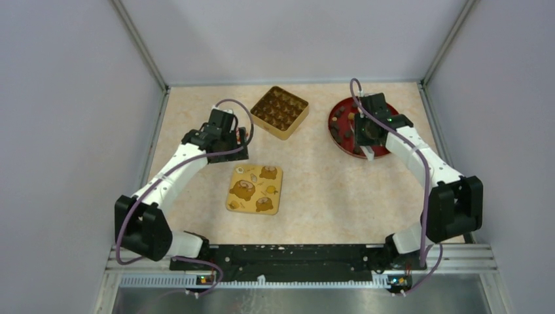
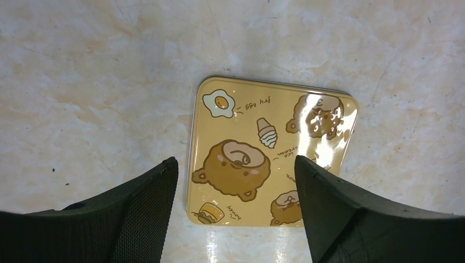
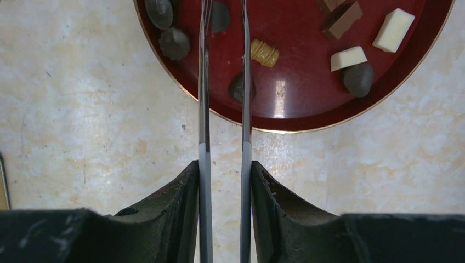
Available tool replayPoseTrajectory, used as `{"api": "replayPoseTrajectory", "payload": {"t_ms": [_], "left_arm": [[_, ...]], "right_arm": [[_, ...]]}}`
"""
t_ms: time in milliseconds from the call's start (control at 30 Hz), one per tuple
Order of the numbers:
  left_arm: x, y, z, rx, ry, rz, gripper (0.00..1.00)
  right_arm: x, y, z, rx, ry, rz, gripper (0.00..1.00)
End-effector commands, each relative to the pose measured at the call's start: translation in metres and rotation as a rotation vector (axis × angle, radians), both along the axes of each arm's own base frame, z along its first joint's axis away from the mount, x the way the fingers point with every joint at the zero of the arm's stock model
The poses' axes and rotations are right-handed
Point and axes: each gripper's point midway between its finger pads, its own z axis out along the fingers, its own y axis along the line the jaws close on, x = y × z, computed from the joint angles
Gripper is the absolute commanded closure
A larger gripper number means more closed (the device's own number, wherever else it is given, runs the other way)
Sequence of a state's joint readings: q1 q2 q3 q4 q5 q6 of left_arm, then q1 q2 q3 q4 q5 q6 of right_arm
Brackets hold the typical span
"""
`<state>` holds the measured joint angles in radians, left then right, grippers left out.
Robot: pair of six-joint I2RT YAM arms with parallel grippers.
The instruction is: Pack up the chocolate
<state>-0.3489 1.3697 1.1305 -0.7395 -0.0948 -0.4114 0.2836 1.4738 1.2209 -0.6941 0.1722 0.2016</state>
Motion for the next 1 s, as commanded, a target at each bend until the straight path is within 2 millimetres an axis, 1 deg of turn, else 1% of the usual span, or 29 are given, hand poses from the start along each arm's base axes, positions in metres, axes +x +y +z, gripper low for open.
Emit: {"api": "replayPoseTrajectory", "payload": {"t_ms": [0, 233, 467, 667, 967], "left_arm": [[0.008, -0.002, 0.016, -0.028, -0.077, 0.001, 0.17], [0.018, -0.012, 0.020, -0.058, -0.079, -0.017, 0.17], [0.024, -0.016, 0.029, -0.076, -0.107, -0.024, 0.17], [0.026, -0.016, 0.032, -0.073, -0.115, -0.027, 0.17], [0.025, -0.018, 0.026, -0.081, -0.097, -0.030, 0.17]], "right_arm": [[0.037, -0.003, 0.028, 0.013, -0.132, -0.046, 0.65], [0.065, -0.002, 0.023, 0.006, -0.143, -0.081, 0.63], [0.085, 0.000, 0.013, 0.022, -0.137, -0.110, 0.62], [0.092, 0.004, 0.003, 0.028, -0.114, -0.112, 0.60], [0.097, 0.000, -0.012, -0.004, -0.086, -0.119, 0.56]]}}
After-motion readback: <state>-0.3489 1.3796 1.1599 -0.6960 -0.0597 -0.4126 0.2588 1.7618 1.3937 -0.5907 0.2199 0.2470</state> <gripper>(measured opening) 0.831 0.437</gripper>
